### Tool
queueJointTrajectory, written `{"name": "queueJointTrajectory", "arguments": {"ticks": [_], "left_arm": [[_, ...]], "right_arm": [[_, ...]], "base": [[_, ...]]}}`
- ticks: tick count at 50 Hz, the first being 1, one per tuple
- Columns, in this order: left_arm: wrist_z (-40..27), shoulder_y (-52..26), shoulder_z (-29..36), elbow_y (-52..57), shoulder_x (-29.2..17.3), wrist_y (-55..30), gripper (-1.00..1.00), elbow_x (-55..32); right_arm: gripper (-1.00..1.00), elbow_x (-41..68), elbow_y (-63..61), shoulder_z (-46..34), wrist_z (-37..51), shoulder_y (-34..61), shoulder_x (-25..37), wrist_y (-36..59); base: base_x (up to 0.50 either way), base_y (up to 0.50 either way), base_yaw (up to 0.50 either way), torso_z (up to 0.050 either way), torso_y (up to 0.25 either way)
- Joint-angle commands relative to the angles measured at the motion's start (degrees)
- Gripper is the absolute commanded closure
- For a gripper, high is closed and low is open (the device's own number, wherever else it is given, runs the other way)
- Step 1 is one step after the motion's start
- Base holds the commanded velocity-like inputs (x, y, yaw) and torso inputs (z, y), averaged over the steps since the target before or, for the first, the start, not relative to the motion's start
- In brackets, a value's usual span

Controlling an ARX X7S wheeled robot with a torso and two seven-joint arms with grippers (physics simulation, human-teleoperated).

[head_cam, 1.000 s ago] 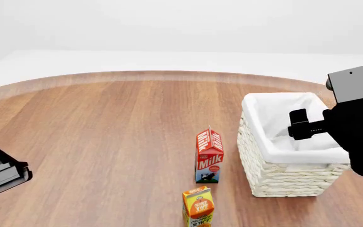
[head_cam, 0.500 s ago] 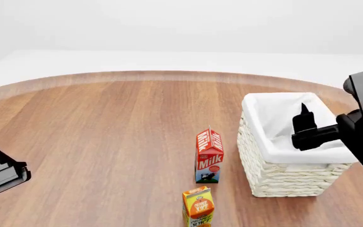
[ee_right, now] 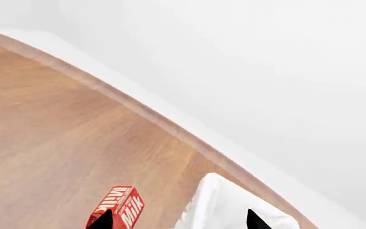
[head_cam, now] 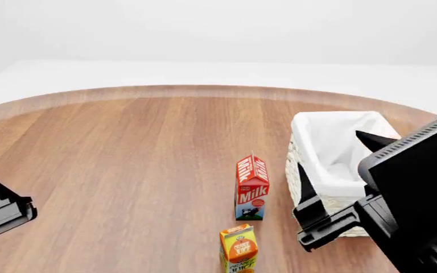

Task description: Pick up the cream cheese box and the butter, and put them in the basket.

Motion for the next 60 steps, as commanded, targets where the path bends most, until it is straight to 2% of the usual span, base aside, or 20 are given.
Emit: {"name": "queueJointTrajectory", "arguments": {"ticks": [1, 4, 6, 8, 18, 24, 32, 48, 60], "left_arm": [[1.21, 0.13, -1.39, -0.62, 1.12, 0.20, -1.00, 0.38], [1.24, -0.08, -1.03, -0.97, 1.16, 0.27, -1.00, 0.46], [1.26, -0.05, -1.05, -1.03, 1.12, 0.38, -1.00, 0.34], [1.25, -0.07, -1.31, -1.18, 1.06, 0.49, -1.00, -0.05], [1.26, -0.20, -0.98, -1.94, 1.09, 1.04, -1.00, -0.28], [1.15, -0.04, -1.41, -2.27, 1.03, 1.46, -1.00, -0.76], [1.10, 0.12, -1.43, -2.62, 1.01, 1.83, -1.00, -0.98], [0.97, 0.53, -1.53, -3.42, 1.03, 2.79, -1.00, -1.32], [0.87, 0.88, -1.87, -4.09, 0.99, 3.65, -1.00, -1.81]], "right_arm": [[-1.00, 5.69, -4.53, 16.00, 4.40, -10.05, -13.57, 11.45], [-1.00, 9.97, -4.51, 27.23, 6.78, -17.15, -21.11, 20.31], [-1.00, 10.20, -4.49, 30.72, 7.08, -20.46, -24.59, 24.51], [-1.00, 8.63, -4.49, 32.23, 6.09, -23.53, -28.22, 27.03], [-1.00, -0.57, -4.48, 34.38, 0.72, -32.67, -37.23, 32.57], [-1.00, -3.34, -4.44, 32.69, -0.38, -35.09, -41.29, 34.20], [-1.00, -8.60, -4.41, 28.80, -2.27, -37.22, -42.77, 32.92], [-1.00, -22.42, -2.37, 18.13, -5.24, -43.42, -48.30, 28.98], [-1.00, -35.76, 1.50, 7.19, -8.44, -47.24, -52.29, 25.84]], "base": [[0.00, 0.00, 0.00, 0.000, 0.000], [0.00, 0.00, 0.00, 0.000, 0.000], [0.00, 0.00, 0.00, 0.000, 0.000], [0.00, 0.00, 0.00, 0.000, 0.000], [0.00, 0.00, 0.00, 0.000, 0.000], [0.00, 0.00, 0.00, 0.000, 0.000], [0.00, 0.00, 0.00, 0.000, 0.000], [0.00, 0.00, 0.00, 0.000, 0.000], [0.00, 0.00, 0.00, 0.000, 0.000]]}}
